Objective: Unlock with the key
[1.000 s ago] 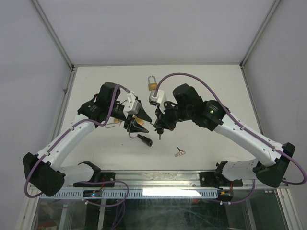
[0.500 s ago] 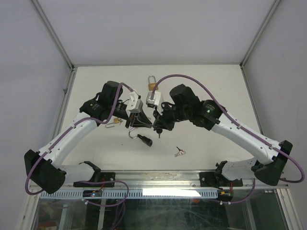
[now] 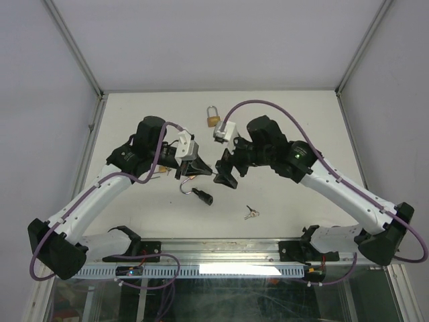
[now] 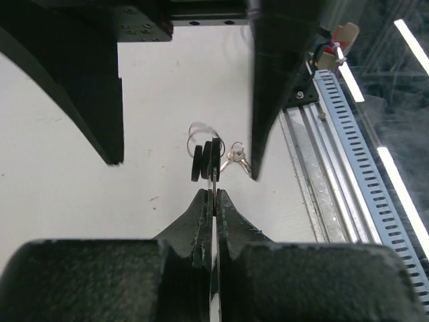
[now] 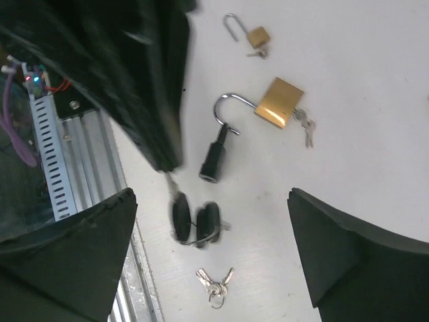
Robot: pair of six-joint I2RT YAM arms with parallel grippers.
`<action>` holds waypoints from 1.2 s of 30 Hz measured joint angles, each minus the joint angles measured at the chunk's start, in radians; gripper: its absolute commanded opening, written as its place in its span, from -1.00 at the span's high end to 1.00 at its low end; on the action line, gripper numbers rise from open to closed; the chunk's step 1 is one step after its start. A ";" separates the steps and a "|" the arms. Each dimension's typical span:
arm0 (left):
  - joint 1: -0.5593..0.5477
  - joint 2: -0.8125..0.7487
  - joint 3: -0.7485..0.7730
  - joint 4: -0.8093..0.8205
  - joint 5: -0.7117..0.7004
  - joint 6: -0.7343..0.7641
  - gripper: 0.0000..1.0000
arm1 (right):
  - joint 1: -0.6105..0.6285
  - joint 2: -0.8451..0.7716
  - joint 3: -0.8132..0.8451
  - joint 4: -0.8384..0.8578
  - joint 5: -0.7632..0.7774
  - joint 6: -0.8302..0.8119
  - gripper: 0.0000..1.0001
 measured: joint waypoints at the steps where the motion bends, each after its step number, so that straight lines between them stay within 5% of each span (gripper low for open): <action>1: -0.001 -0.017 -0.012 0.013 -0.017 -0.005 1.00 | -0.025 -0.022 -0.032 0.030 0.000 0.011 -0.99; 10: -0.008 -0.108 -0.048 0.125 -0.119 -0.114 1.00 | -0.313 -0.231 -0.224 0.343 -0.266 0.259 -0.80; 14: -0.015 -0.108 -0.057 0.205 -0.156 -0.203 1.00 | -0.316 -0.183 -0.224 0.503 -0.412 0.362 -0.58; 19: -0.013 -0.116 -0.116 0.397 -0.160 -0.418 1.00 | -0.317 -0.153 -0.256 0.557 -0.482 0.402 -0.54; 23: -0.013 -0.133 -0.208 0.583 -0.138 -0.613 1.00 | -0.317 -0.154 -0.278 0.584 -0.526 0.421 -0.22; 31: -0.012 -0.138 -0.269 0.813 -0.122 -0.835 1.00 | -0.322 -0.174 -0.316 0.615 -0.562 0.460 -0.37; 36: -0.012 -0.139 -0.288 0.898 -0.122 -0.911 1.00 | -0.323 -0.198 -0.338 0.626 -0.566 0.479 0.05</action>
